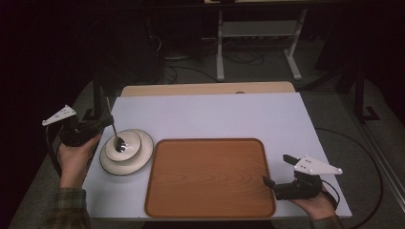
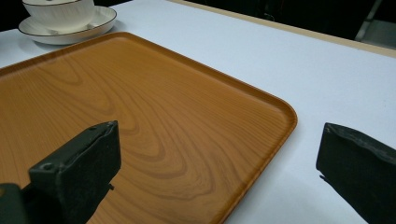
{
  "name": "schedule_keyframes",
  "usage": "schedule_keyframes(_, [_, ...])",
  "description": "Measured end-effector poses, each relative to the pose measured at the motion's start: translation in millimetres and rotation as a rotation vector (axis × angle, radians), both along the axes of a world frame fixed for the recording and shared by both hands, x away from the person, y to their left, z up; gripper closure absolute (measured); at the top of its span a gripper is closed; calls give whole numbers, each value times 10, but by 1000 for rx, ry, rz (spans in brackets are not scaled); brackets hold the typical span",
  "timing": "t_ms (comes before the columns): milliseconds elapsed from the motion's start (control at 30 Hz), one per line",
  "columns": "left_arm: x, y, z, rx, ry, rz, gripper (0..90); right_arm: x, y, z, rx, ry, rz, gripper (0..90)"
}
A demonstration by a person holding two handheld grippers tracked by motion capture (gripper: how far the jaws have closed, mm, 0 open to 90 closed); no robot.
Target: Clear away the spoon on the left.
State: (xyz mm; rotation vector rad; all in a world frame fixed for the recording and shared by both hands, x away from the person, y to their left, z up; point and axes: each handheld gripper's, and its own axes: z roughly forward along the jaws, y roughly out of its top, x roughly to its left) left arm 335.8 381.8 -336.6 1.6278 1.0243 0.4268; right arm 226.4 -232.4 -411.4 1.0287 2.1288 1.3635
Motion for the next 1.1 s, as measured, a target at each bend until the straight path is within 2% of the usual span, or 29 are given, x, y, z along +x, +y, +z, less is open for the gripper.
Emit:
schedule_keyframes(167, [-18,-73,51,-8,2,-29,893,-2,0,2,2,0,0,0])
schedule_keyframes(500, [-38,-268,106,3,6,-95,893,-3,1,2,1,1,2,0])
schedule_keyframes(767, [-40,-446,114,29,15,-155,893,-2,-4,2,1,0,1,0])
schedule_keyframes(1100, [-45,-708,72,81,37,-236,893,-2,-7,2,2,0,2,0])
